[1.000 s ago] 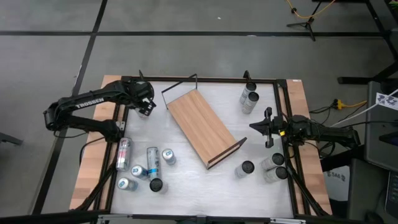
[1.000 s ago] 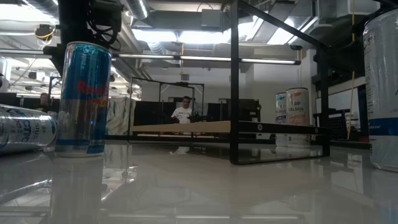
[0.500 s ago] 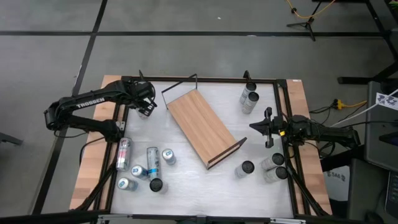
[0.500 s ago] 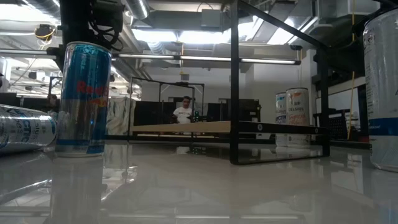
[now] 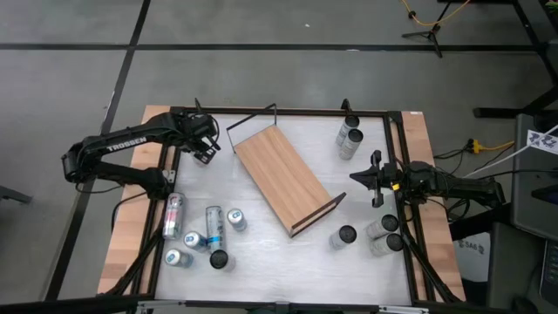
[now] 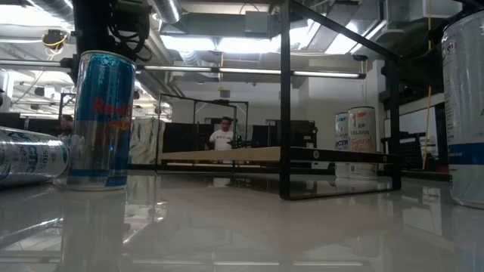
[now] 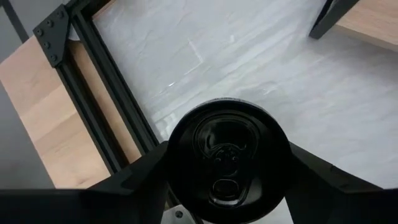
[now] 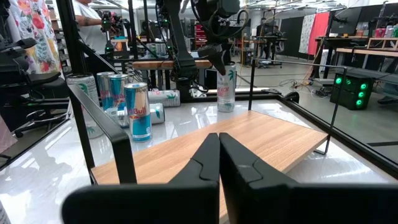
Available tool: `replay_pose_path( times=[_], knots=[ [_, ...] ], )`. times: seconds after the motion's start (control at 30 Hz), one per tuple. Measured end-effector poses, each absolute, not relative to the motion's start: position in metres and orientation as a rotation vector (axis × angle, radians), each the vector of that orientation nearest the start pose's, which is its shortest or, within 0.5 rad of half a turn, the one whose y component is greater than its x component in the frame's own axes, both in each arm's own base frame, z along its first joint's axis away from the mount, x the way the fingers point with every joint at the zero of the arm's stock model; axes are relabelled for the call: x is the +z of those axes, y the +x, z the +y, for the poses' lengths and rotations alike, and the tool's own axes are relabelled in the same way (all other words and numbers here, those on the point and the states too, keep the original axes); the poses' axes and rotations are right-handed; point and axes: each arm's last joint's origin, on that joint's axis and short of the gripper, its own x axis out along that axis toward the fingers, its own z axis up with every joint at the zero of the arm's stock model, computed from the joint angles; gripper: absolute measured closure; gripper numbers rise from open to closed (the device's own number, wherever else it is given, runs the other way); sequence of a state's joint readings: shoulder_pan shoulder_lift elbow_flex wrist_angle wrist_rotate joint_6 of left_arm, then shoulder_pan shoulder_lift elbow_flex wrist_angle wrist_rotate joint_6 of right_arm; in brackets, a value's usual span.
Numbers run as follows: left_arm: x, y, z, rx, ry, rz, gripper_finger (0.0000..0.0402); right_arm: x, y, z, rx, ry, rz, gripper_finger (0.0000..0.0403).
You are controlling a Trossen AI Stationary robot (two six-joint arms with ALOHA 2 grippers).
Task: Place canned beverage on shelf
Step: Put the top white-pink soda can on the shelf
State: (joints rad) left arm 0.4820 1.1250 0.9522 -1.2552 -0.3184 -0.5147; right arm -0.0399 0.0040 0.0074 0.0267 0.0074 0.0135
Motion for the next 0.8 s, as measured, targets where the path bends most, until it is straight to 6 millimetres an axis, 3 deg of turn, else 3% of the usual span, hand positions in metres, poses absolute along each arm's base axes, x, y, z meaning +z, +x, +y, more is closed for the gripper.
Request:
replay_pose_path(
  times=[0.5,0.8],
  knots=[
    [0.271,0.158,0.076,0.672,-0.525,1.185,0.0165,0.168,0.097,-0.004,-0.047,0.013,-0.031,0.0402],
    [0.272,0.167,0.065,0.557,-0.501,1.165,0.0165,0.168,0.097,-0.004,-0.047,0.013,-0.031,0.0402]
  ],
)
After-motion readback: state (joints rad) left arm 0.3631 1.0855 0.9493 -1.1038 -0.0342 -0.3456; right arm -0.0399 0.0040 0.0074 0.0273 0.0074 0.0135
